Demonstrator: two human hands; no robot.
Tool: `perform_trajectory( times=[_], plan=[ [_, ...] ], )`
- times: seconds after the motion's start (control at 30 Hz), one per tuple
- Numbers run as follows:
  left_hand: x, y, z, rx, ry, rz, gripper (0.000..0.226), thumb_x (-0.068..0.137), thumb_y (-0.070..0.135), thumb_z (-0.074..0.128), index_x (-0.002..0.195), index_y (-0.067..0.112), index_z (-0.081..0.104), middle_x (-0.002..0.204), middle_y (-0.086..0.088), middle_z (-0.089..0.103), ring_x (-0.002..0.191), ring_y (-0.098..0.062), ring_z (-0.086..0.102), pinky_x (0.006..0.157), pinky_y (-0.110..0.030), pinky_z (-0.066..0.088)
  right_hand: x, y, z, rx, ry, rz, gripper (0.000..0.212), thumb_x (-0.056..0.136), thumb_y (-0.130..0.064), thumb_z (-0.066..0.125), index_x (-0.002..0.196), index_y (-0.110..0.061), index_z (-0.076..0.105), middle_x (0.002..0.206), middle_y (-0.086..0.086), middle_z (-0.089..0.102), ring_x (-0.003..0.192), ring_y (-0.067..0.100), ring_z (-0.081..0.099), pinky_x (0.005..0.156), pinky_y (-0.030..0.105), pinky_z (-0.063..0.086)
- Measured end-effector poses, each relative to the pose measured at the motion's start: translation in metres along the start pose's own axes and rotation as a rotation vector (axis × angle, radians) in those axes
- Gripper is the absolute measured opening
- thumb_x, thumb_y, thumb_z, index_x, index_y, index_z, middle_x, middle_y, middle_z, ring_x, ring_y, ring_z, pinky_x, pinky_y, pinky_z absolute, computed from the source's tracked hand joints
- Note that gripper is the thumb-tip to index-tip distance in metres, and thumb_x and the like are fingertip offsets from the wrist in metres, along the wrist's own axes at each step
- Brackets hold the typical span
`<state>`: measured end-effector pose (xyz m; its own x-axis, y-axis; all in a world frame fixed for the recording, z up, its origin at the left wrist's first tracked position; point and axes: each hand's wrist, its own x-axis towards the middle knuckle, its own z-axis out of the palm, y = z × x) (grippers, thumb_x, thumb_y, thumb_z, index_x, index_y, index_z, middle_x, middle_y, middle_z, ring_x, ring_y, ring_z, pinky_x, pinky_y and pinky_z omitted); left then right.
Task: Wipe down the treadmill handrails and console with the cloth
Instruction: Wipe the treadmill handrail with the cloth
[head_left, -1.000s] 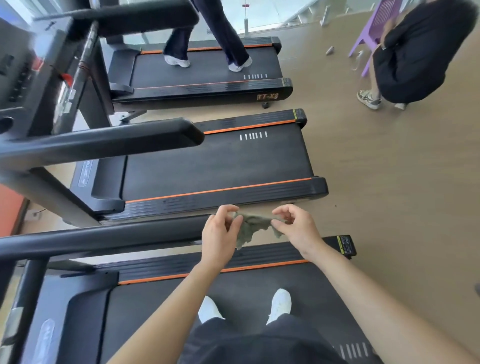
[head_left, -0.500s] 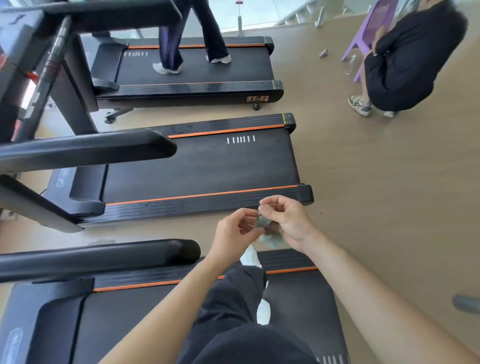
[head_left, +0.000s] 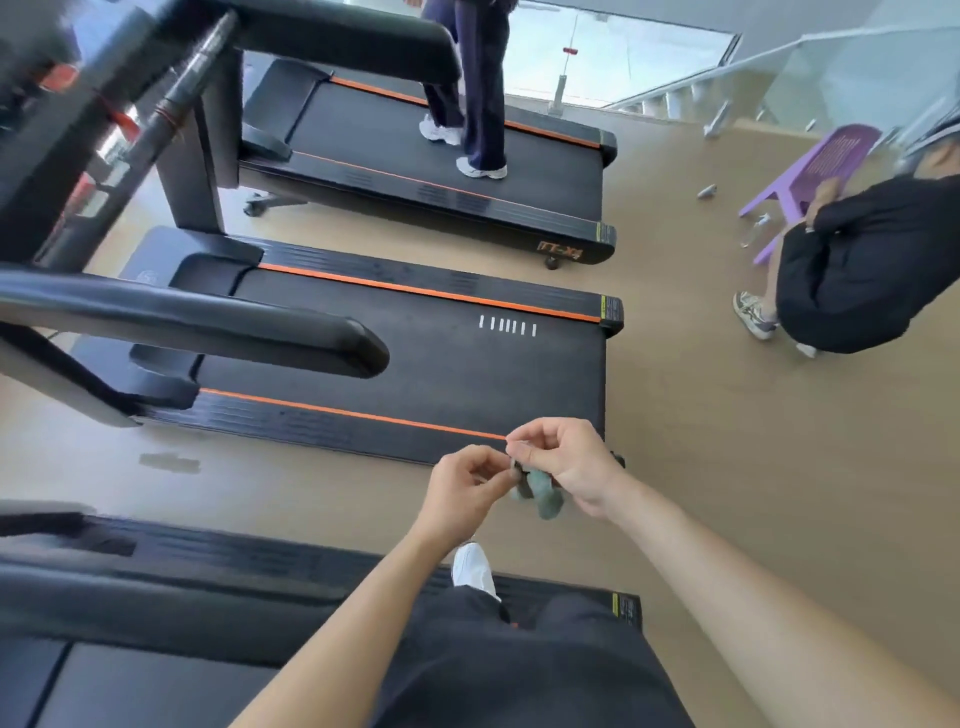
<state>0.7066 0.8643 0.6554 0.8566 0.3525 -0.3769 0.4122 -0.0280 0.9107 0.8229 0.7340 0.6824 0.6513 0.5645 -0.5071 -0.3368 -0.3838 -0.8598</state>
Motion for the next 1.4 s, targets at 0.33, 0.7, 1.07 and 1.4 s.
perform_trajectory(
  times=[0.33, 0.7, 1.07, 1.4],
  plan=[
    [0.04, 0.002, -0.074, -0.05, 0.272, -0.041, 0.008, 0.1, 0.029, 0.058, 0.094, 0.034, 0.061, 0.078, 0.014, 0.061, 0.072, -0.007, 0.054, 0.07, -0.032, 0.052, 0.092, -0.07, 0.011, -0.914, -0.172, -0.215, 0.002, 0.082, -0.022, 0.076, 0.082, -0.024, 0.076, 0.077, -0.01, 0.069, 0.072, 0.003, 0.059, 0.072, 0.029, 0.048],
    [0.107, -0.012, -0.145, 0.27, 0.959, -0.213, 0.006, 0.094, 0.025, 0.068, 0.096, 0.028, 0.073, 0.095, 0.008, 0.059, 0.097, -0.013, 0.052, 0.081, -0.025, 0.039, 0.236, -0.107, 0.11, -0.819, -0.122, -0.333, 0.009, 0.088, -0.021, 0.066, 0.085, -0.025, 0.074, 0.077, -0.009, 0.069, 0.083, 0.018, 0.066, 0.076, 0.028, 0.048],
    [0.168, 0.011, -0.127, -0.386, 1.57, -0.445, 0.02, 0.093, 0.029, 0.072, 0.09, 0.019, 0.055, 0.085, 0.001, 0.069, 0.081, -0.011, 0.068, 0.068, -0.021, 0.049, 0.294, -0.109, 0.126, -0.458, -0.717, -0.277, 0.039, 0.084, 0.002, 0.072, 0.11, -0.011, 0.047, 0.112, -0.002, 0.066, 0.101, 0.005, 0.069, 0.089, 0.023, 0.053],
    [0.189, 0.014, -0.094, -0.283, 1.56, -0.354, 0.046, 0.092, 0.002, 0.071, 0.136, 0.016, 0.065, 0.146, 0.008, 0.056, 0.133, -0.003, 0.054, 0.109, -0.022, 0.045, 0.328, -0.11, 0.135, -0.683, -1.061, -0.497, 0.059, 0.092, -0.002, 0.064, 0.147, -0.021, 0.051, 0.153, -0.001, 0.048, 0.136, -0.012, 0.033, 0.119, 0.023, 0.03]
  ],
)
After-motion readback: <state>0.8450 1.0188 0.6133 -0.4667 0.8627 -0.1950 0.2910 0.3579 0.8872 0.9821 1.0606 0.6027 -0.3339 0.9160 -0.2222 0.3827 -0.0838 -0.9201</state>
